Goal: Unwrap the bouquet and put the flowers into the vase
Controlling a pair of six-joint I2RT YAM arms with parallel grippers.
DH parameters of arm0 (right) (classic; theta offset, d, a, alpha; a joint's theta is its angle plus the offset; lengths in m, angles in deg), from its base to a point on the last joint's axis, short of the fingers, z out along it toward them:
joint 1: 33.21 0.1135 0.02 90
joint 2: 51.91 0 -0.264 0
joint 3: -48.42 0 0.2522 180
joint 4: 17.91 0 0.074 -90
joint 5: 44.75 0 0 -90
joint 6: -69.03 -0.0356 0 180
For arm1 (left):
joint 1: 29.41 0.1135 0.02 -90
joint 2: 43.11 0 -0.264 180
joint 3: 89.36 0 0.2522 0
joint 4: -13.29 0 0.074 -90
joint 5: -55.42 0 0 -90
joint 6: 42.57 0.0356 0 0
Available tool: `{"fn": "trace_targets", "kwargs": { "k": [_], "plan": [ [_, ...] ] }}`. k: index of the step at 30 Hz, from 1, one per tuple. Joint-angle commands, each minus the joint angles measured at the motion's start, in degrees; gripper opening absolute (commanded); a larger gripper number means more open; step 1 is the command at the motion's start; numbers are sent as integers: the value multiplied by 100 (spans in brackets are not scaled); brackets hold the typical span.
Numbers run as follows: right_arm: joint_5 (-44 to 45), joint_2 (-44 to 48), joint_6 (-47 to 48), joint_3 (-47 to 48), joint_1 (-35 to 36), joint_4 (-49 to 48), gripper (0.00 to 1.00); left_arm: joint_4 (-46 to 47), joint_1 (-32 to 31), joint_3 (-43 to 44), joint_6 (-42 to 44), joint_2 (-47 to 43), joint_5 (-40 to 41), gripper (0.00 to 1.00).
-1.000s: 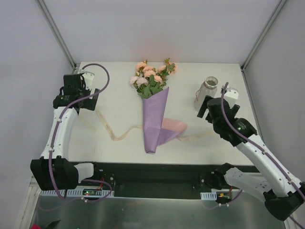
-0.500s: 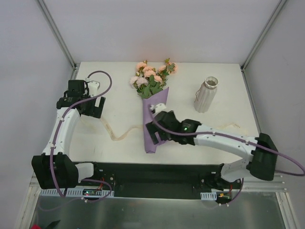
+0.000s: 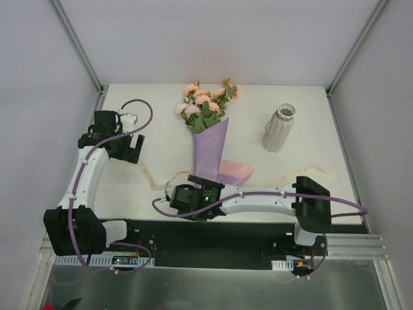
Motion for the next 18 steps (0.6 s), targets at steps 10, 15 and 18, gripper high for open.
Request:
{"fn": "trace_targets", "kwargs": {
  "k": [10,15,18],
  "plan": [
    [1067,-701,888,70,123,-237,100,24,62,-211,114,-37,-264,99],
    [1244,-798,1020,-132,114,-616,100,94,62,-290,150,-28,-220,99],
    [1200,-815,1029,-185,114,-686,100,103,54,-316,176,-28,-211,99]
  ]
}}
